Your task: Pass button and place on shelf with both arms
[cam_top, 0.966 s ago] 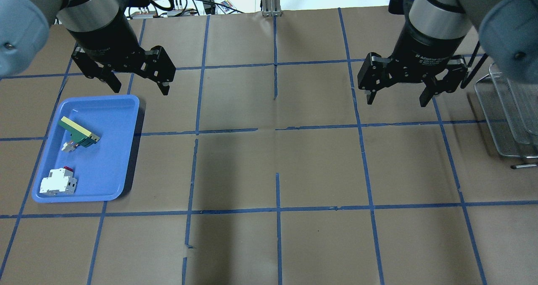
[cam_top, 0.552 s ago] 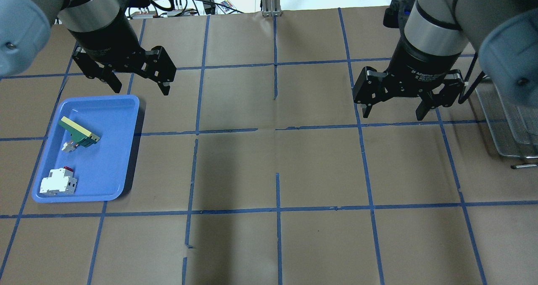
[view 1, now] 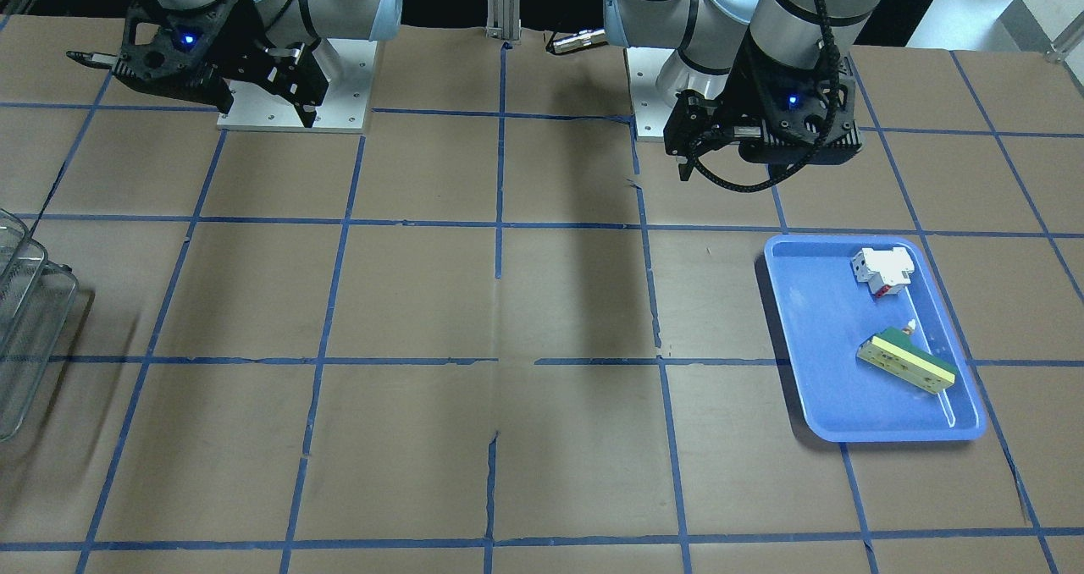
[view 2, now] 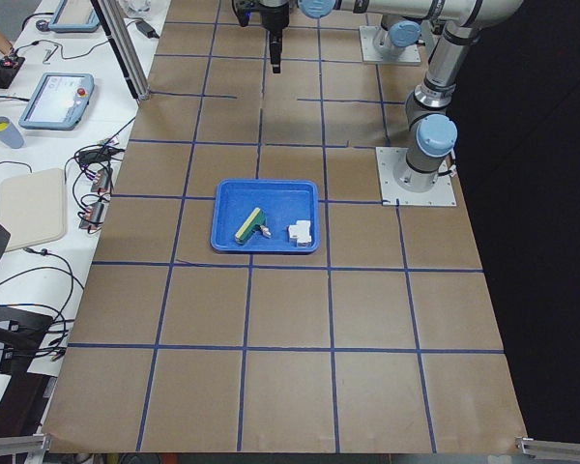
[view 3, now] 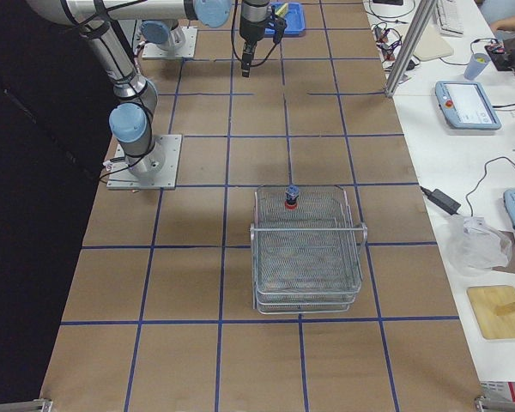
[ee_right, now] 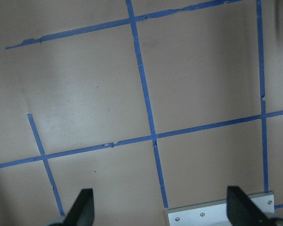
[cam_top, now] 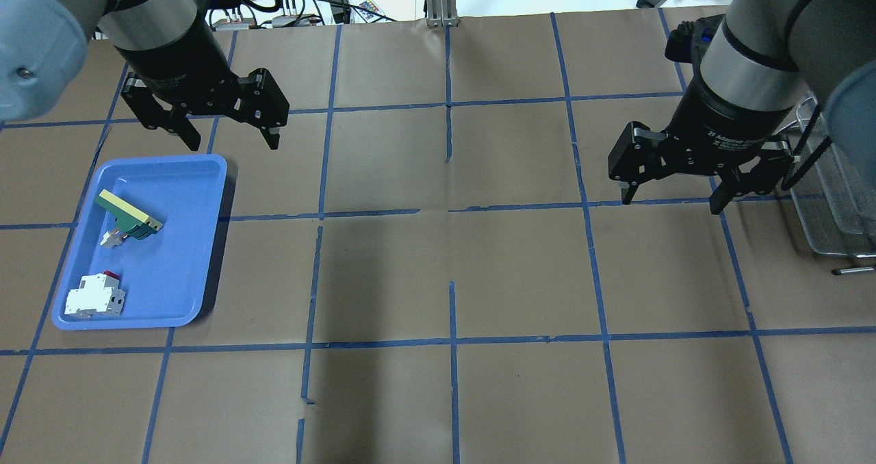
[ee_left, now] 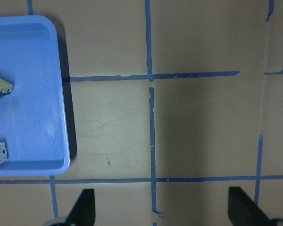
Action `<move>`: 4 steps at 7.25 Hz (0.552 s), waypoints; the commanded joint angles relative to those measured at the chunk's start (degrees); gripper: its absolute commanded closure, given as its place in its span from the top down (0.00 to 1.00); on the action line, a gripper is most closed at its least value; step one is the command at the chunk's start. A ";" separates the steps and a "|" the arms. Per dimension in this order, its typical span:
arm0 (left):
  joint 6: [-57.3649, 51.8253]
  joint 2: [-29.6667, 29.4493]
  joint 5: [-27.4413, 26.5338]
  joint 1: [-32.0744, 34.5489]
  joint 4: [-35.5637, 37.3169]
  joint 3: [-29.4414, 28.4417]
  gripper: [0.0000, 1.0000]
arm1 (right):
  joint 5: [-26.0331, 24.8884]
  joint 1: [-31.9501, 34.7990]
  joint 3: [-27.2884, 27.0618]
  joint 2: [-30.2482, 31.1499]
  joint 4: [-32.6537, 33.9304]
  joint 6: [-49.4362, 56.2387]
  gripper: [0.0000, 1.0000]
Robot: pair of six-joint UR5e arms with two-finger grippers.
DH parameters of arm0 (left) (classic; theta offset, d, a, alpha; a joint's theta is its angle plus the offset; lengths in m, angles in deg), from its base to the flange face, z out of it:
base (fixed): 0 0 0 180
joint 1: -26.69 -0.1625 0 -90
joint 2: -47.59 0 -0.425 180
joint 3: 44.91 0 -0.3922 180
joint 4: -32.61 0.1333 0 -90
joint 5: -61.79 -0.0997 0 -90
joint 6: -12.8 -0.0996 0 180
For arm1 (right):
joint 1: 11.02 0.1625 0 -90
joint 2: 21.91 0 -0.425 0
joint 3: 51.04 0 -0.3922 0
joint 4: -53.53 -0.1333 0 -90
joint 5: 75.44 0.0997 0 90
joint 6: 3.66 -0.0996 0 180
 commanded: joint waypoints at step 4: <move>0.88 -0.08 1.57 -0.20 0.32 0.01 1.00 | 0.01 -0.04 0.23 0.17 0.28 -0.12 1.00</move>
